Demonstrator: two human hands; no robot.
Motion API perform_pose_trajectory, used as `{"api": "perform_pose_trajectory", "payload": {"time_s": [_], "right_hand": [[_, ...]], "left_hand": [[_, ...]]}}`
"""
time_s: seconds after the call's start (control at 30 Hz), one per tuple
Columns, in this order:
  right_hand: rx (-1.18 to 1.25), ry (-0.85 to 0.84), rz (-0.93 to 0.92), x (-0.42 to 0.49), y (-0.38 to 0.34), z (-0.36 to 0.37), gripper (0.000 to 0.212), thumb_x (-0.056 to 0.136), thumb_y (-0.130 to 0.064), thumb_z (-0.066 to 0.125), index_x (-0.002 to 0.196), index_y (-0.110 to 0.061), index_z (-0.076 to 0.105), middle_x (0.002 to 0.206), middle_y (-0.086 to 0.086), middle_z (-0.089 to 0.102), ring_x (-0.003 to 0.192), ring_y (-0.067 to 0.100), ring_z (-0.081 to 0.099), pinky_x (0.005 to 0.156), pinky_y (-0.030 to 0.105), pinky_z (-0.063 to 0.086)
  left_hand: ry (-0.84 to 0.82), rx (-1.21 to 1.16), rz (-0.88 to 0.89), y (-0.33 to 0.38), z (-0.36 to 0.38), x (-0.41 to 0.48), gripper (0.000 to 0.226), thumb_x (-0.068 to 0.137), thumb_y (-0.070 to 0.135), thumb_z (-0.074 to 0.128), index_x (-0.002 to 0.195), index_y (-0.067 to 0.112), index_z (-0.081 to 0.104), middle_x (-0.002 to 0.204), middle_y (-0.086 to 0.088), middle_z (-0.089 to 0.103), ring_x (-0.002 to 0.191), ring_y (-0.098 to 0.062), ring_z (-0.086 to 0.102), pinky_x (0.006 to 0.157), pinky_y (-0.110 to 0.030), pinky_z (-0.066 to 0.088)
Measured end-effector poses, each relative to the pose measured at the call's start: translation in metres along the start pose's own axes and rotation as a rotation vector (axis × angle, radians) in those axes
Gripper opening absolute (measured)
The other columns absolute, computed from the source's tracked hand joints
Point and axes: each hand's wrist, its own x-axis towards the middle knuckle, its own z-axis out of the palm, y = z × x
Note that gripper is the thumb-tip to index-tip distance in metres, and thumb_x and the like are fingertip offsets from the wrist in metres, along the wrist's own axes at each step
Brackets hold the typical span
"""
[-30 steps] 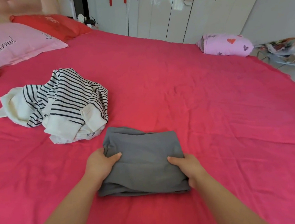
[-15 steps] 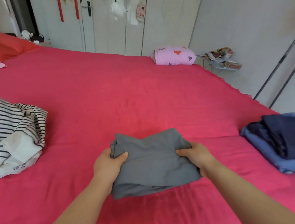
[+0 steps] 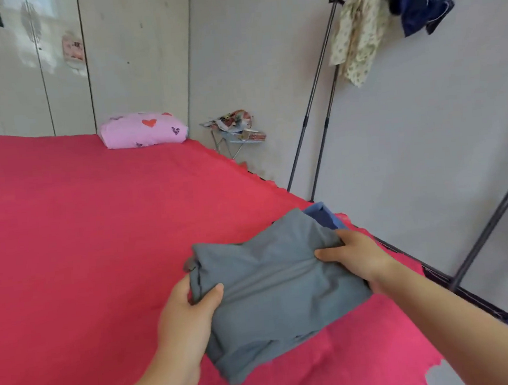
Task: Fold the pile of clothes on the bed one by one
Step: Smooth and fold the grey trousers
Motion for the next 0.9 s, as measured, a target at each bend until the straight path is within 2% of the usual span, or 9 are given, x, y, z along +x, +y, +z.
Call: {"api": "perform_pose_trajectory", "payload": {"time_s": [0.17, 0.37, 0.47, 0.57, 0.63, 0.7, 0.77, 0.83, 0.9], "right_hand": [[0.023, 0.119, -0.04, 0.056, 0.006, -0.069, 0.016, 0.076, -0.018, 0.072, 0.091, -0.018, 0.065, 0.096, 0.005, 0.069, 0.092, 0.026, 0.065, 0.088, 0.044, 0.052], [-0.028, 0.272, -0.064, 0.124, 0.017, -0.097, 0.015, 0.08, -0.017, 0.069, 0.093, -0.015, 0.063, 0.1, 0.009, 0.065, 0.096, 0.029, 0.06, 0.091, 0.043, 0.048], [-0.122, 0.356, 0.005, 0.151, 0.046, -0.092, 0.032, 0.084, -0.02, 0.066, 0.112, -0.007, 0.059, 0.112, 0.014, 0.062, 0.101, 0.03, 0.055, 0.086, 0.034, 0.043], [-0.211, 0.313, 0.098, 0.162, 0.082, -0.072, 0.055, 0.088, -0.031, 0.06, 0.136, -0.009, 0.043, 0.132, 0.014, 0.053, 0.122, 0.029, 0.049, 0.1, 0.034, 0.037], [-0.274, 0.287, 0.082, 0.162, 0.098, -0.063, 0.055, 0.092, -0.031, 0.053, 0.142, -0.012, 0.036, 0.141, 0.012, 0.046, 0.129, 0.029, 0.042, 0.105, 0.033, 0.031], [-0.388, 0.298, -0.014, 0.16, 0.101, -0.058, 0.047, 0.095, -0.027, 0.047, 0.141, -0.018, 0.039, 0.143, 0.008, 0.044, 0.131, 0.027, 0.041, 0.103, 0.032, 0.031], [-0.491, 0.312, -0.143, 0.161, 0.101, -0.052, 0.044, 0.097, -0.029, 0.043, 0.14, -0.025, 0.04, 0.145, 0.003, 0.042, 0.133, 0.024, 0.037, 0.107, 0.035, 0.03], [-0.591, 0.289, -0.225, 0.163, 0.099, -0.043, 0.046, 0.098, -0.037, 0.037, 0.143, -0.033, 0.032, 0.152, 0.002, 0.031, 0.141, 0.025, 0.024, 0.114, 0.043, 0.021], [-0.666, 0.208, -0.24, 0.164, 0.098, -0.03, 0.047, 0.098, -0.044, 0.028, 0.144, -0.042, 0.021, 0.156, -0.001, 0.017, 0.145, 0.026, 0.008, 0.115, 0.049, 0.013]], "left_hand": [[-0.101, -0.078, 0.071, 0.019, 0.081, 0.04, 0.021, 0.083, 0.012, 0.065, 0.089, 0.032, 0.06, 0.094, 0.007, 0.069, 0.092, -0.015, 0.064, 0.088, -0.041, 0.05], [-0.158, -0.102, 0.046, 0.011, 0.146, 0.089, 0.022, 0.083, 0.013, 0.064, 0.085, 0.033, 0.057, 0.092, 0.006, 0.068, 0.092, -0.018, 0.065, 0.088, -0.045, 0.051], [-0.263, -0.043, -0.03, -0.012, 0.166, 0.106, 0.038, 0.072, 0.018, 0.067, 0.106, 0.031, 0.056, 0.103, -0.003, 0.068, 0.101, -0.025, 0.064, 0.092, -0.049, 0.049], [-0.261, 0.273, 0.021, -0.028, 0.173, 0.108, 0.078, 0.08, 0.024, 0.066, 0.144, 0.015, 0.024, 0.139, -0.008, 0.046, 0.131, -0.024, 0.041, 0.111, -0.036, 0.03], [-0.207, 0.552, 0.255, -0.027, 0.175, 0.103, 0.078, 0.091, 0.029, 0.054, 0.149, 0.014, 0.004, 0.154, -0.007, 0.017, 0.142, -0.019, 0.015, 0.113, -0.025, 0.012], [-0.225, 0.7, 0.47, -0.017, 0.18, 0.101, 0.069, 0.095, 0.038, 0.042, 0.149, 0.026, -0.001, 0.157, -0.003, 0.001, 0.144, -0.016, 0.002, 0.114, -0.025, 0.006], [-0.276, 0.856, 0.581, -0.012, 0.191, 0.108, 0.061, 0.094, 0.053, 0.023, 0.148, 0.035, -0.001, 0.157, 0.001, -0.007, 0.144, -0.018, -0.004, 0.116, -0.031, 0.003], [-0.303, 1.029, 0.675, -0.011, 0.205, 0.116, 0.07, 0.081, 0.064, 0.003, 0.147, 0.04, 0.001, 0.157, 0.002, -0.012, 0.144, -0.022, -0.009, 0.116, -0.038, 0.0], [-0.379, 1.191, 0.683, -0.018, 0.214, 0.124, 0.066, 0.086, 0.066, 0.009, 0.147, 0.041, 0.003, 0.157, 0.002, -0.015, 0.143, -0.025, -0.016, 0.115, -0.045, -0.006]]}}
